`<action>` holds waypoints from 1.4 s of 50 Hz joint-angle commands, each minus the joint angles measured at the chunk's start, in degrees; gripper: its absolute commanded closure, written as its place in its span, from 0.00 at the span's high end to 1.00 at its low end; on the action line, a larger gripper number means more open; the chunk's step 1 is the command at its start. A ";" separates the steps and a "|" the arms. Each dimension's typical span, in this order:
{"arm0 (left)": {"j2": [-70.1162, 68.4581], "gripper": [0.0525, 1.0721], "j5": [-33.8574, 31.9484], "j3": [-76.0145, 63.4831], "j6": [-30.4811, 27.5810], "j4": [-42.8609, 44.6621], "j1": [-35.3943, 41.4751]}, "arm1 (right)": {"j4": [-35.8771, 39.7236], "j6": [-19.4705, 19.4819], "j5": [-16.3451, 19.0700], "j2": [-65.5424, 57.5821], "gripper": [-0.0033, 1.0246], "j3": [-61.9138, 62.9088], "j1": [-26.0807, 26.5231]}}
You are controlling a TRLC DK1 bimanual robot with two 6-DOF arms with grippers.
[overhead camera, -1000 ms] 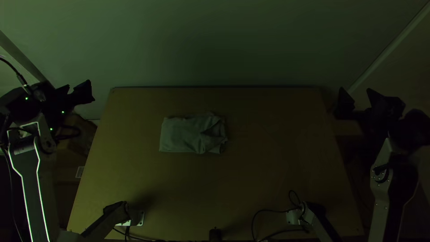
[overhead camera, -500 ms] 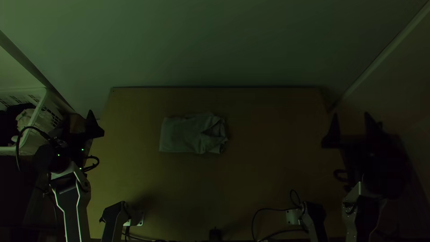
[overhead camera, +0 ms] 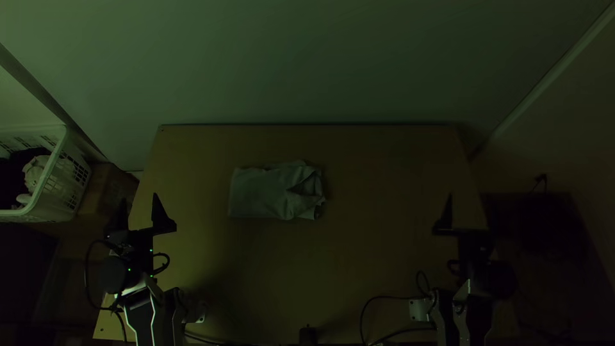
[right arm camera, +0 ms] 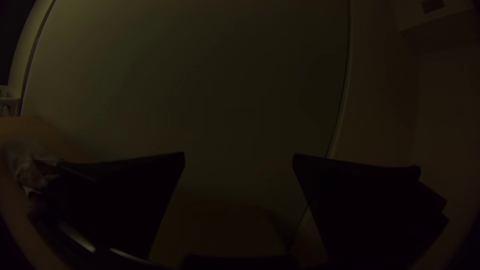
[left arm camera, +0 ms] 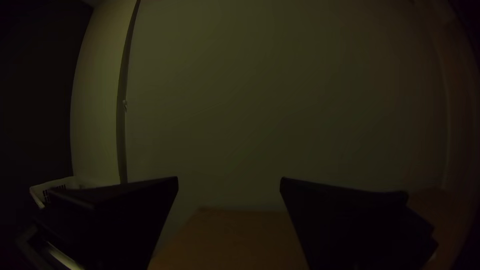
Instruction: Fold the t-shirt
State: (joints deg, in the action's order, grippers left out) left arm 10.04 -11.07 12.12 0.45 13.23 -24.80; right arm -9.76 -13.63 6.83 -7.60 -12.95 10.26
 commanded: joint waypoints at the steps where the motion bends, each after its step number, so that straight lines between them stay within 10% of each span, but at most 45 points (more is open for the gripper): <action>1: -3.89 0.96 0.35 -3.86 1.66 0.04 1.33 | -1.23 -2.10 -1.12 5.13 0.96 5.57 0.29; 21: -10.22 0.96 1.40 -10.01 4.74 -12.97 7.83 | 7.47 0.44 -5.25 7.86 0.96 12.86 5.56; 37: -10.13 0.96 1.93 -9.04 2.89 -22.11 6.69 | 10.64 1.32 -7.53 7.77 0.96 12.42 22.17; 70: -10.13 0.96 1.84 -9.04 2.98 -22.11 6.78 | 10.64 1.32 -7.53 7.77 0.96 12.42 22.35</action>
State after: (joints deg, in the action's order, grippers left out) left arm 0.32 -9.15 5.17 4.03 -6.17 -17.74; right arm -0.51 -13.10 -0.23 -0.03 -1.15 32.34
